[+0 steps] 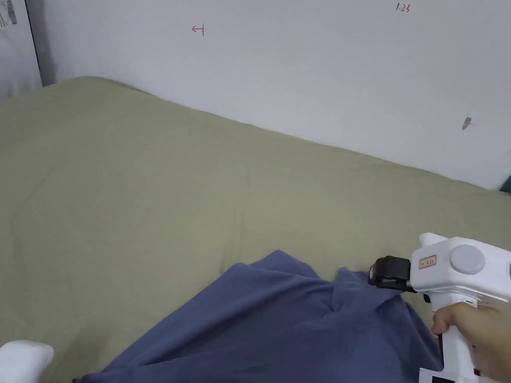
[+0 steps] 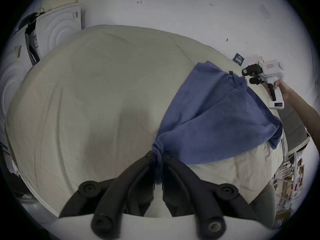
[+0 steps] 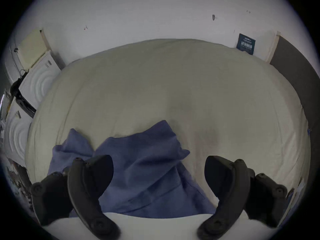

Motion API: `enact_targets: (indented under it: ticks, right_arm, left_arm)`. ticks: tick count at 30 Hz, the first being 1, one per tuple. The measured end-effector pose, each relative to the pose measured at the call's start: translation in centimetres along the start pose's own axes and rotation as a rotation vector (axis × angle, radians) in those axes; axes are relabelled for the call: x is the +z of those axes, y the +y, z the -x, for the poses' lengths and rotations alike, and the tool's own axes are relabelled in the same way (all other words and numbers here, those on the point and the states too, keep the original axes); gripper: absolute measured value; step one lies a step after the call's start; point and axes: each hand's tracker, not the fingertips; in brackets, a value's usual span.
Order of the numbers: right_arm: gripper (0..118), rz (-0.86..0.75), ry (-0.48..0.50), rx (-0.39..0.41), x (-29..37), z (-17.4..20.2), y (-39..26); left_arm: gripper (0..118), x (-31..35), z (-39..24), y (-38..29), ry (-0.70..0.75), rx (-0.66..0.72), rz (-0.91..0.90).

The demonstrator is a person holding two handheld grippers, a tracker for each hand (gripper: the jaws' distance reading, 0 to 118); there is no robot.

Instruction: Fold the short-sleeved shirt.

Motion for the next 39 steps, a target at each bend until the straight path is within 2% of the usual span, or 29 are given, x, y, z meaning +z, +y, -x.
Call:
enact_targets:
  ticks: [2,3,4,5,6,7,9,13,18,21,24,26,35,39]
  right_arm:
    - [108,0.003,0.012,-0.012,-0.3,0.1,-0.4]
    - [104,-0.026,0.033,-0.027,0.0,0.0,-0.7]
    - [89,-0.065,0.055,-0.03,0.2,0.0,-0.8]
    - [52,-0.111,0.036,-0.022,0.5,0.1,-0.9]
    - [2,-0.135,-0.001,0.001,0.8,0.5,-0.9]
    - [2,-0.183,-0.044,-0.003,0.7,0.9,-1.1]
    - [1,-0.182,0.058,-0.043,0.9,0.3,-1.3]
    - [1,-0.217,0.209,-0.225,4.8,1.0,-0.1]
    - [1,-0.361,0.271,-0.231,10.8,0.3,1.3]
    - [1,-0.458,0.267,-0.178,14.9,0.7,2.7]
    - [1,-0.555,0.266,-0.123,18.8,0.5,4.9]
    - [1,-0.599,0.229,-0.106,21.2,0.5,6.5]
    - [1,-0.777,0.073,0.056,32.3,2.5,13.2]
    - [1,-0.831,0.009,0.083,35.8,2.2,17.3]
  left_arm:
    - [7,0.0,-0.1,0.0,0.004,-0.006,-0.001]
    - [7,0.0,-0.1,0.0,0.004,-0.008,0.0]
    - [7,0.0,-0.1,0.0,0.007,-0.01,0.0]
    - [7,0.0,-0.2,0.0,0.008,-0.013,-0.001]
    - [7,0.0,-0.2,0.1,0.007,-0.014,0.001]
    - [7,0.0,-0.2,0.1,0.007,-0.013,0.001]
    - [6,0.1,-0.2,0.2,-0.001,0.003,-0.003]
    - [6,1.1,-0.1,1.0,-0.052,0.045,-0.048]
    - [6,3.8,0.0,3.6,-0.134,0.064,-0.169]
    - [6,5.6,-0.9,6.5,-0.106,0.013,-0.229]
    - [6,7.5,-1.5,10.2,-0.146,0.002,-0.316]
    - [6,8.6,-2.1,12.9,-0.146,-0.006,-0.345]
    - [6,13.9,-5.9,26.4,-0.091,-0.23,-0.517]
    - [6,16.4,-7.7,32.9,-0.117,-0.226,-0.602]
